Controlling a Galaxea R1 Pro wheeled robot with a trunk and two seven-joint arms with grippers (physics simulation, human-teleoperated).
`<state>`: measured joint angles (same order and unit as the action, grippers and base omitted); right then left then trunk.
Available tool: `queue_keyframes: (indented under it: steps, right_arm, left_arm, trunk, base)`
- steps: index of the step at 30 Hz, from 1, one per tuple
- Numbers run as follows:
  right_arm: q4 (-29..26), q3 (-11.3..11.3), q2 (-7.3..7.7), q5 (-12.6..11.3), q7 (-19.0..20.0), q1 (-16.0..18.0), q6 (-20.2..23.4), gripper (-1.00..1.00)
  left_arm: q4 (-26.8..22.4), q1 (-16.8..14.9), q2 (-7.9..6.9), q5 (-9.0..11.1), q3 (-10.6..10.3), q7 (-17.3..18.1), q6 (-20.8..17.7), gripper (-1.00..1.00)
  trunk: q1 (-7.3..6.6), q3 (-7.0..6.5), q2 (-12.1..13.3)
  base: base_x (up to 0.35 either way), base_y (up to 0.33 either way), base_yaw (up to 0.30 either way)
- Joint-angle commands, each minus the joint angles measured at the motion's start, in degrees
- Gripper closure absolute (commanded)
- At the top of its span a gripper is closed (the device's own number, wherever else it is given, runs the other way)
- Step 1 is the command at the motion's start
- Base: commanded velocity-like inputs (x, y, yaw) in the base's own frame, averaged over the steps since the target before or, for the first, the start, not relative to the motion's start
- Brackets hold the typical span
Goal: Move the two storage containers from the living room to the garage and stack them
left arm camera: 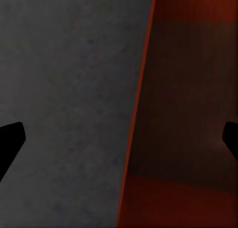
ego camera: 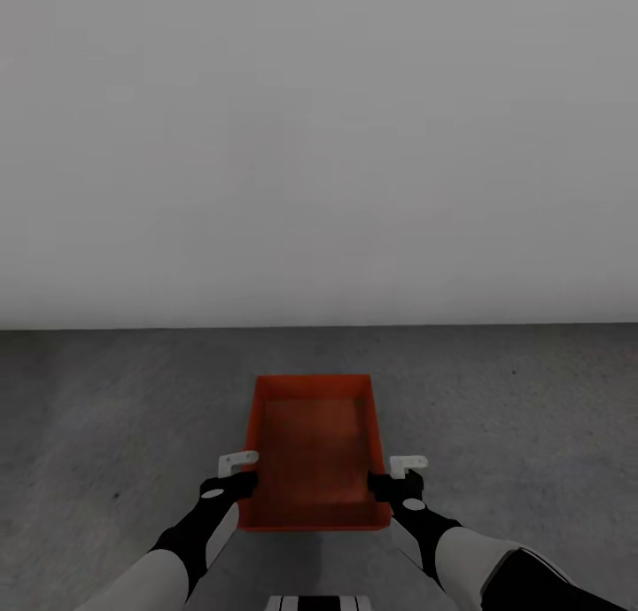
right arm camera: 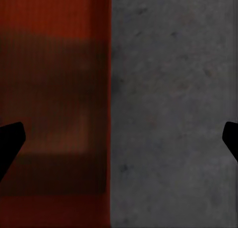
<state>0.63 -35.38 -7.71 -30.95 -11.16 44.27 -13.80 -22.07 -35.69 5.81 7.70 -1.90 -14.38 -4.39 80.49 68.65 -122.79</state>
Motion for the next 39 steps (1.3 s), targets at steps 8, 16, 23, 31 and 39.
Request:
queue_keyframes:
  steps: [8,16,23,31,39]
  right_arm:
    - [0.1,-0.5,-0.03,-0.5,-0.2,0.0,-0.2,-1.0]
    - [0.1,-0.5,-0.03,-0.5,-0.1,0.0,-0.2,-1.0]
    - [0.1,-0.5,-0.03,-0.5,-0.1,0.0,-0.2,-1.0]
    - [0.1,-0.5,-0.03,-0.5,-0.1,0.0,-0.2,-1.0]
    - [0.1,-0.5,-0.03,-0.5,-0.2,0.0,-0.3,-1.0]
  left_arm:
    - [-0.2,0.0,-0.01,0.6,-0.2,-0.3,-0.3,-1.0]
    - [-0.2,0.0,-0.01,0.6,-0.2,-0.3,-0.3,-1.0]
    - [-0.2,0.0,-0.01,0.5,-0.2,-0.3,-0.3,-1.0]
    - [-0.2,0.0,-0.01,0.5,-0.3,-0.3,-0.3,-1.0]
    - [-0.4,0.0,-0.01,0.5,-0.1,-0.3,-0.3,-1.0]
  trunk:
    - [-1.77,-1.4,3.2]
    - [-3.53,-2.84,6.4]
    - [-5.06,-4.1,9.2]
    - [-6.82,-5.53,12.4]
    - [-8.58,-6.97,15.6]
  base:
    - [0.0,0.0,0.0]
    - [0.0,0.0,0.0]
    - [0.0,0.0,0.0]
    - [0.0,0.0,0.0]
    - [0.0,0.0,0.0]
